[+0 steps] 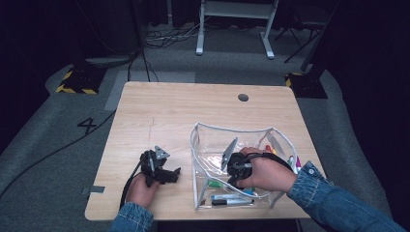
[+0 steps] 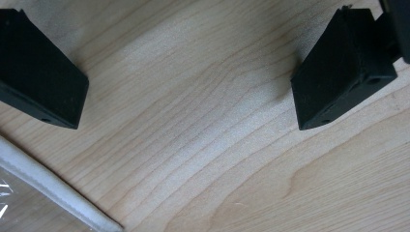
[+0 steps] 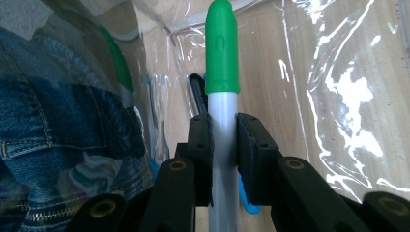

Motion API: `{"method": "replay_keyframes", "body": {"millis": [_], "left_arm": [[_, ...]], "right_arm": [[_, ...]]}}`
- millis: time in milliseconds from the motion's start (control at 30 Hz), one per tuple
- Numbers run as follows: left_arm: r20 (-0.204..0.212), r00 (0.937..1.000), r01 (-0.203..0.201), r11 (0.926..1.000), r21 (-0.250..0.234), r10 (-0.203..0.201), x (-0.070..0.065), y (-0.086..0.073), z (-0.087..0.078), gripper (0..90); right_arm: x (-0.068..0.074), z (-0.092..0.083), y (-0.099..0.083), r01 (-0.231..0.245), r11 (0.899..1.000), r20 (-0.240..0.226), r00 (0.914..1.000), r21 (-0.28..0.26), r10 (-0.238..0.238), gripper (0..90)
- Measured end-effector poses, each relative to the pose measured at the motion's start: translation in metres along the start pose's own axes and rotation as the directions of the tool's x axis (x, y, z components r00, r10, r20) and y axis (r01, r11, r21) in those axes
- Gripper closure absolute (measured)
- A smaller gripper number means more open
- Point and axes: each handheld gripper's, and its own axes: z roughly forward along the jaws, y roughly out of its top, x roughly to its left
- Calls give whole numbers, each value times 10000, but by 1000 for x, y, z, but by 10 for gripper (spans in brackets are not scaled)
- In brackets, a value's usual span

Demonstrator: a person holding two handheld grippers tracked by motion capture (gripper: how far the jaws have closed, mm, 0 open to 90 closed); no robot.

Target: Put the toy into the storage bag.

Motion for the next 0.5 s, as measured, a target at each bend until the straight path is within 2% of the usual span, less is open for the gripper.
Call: {"method": "replay_keyframes", "body": {"millis": [233,367,433,500], "left_arm": [[-23,10000,30,10000,-83,-30,0,0,1,0],[-52,10000,21,10000,-87,-21,0,0,1,0],[-52,10000,27,10000,-86,-28,0,0,1,0],[-49,10000,28,10000,-81,-29,0,0,1,0]], "right_arm": [[1,14,1,340,9984,-478,9983,443,-319,770],[2,20,2,404,9964,-566,9977,744,-362,768],[2,22,2,549,9961,-626,9968,688,-506,723],[0,23,0,659,9967,-492,9968,478,-636,625]]}}
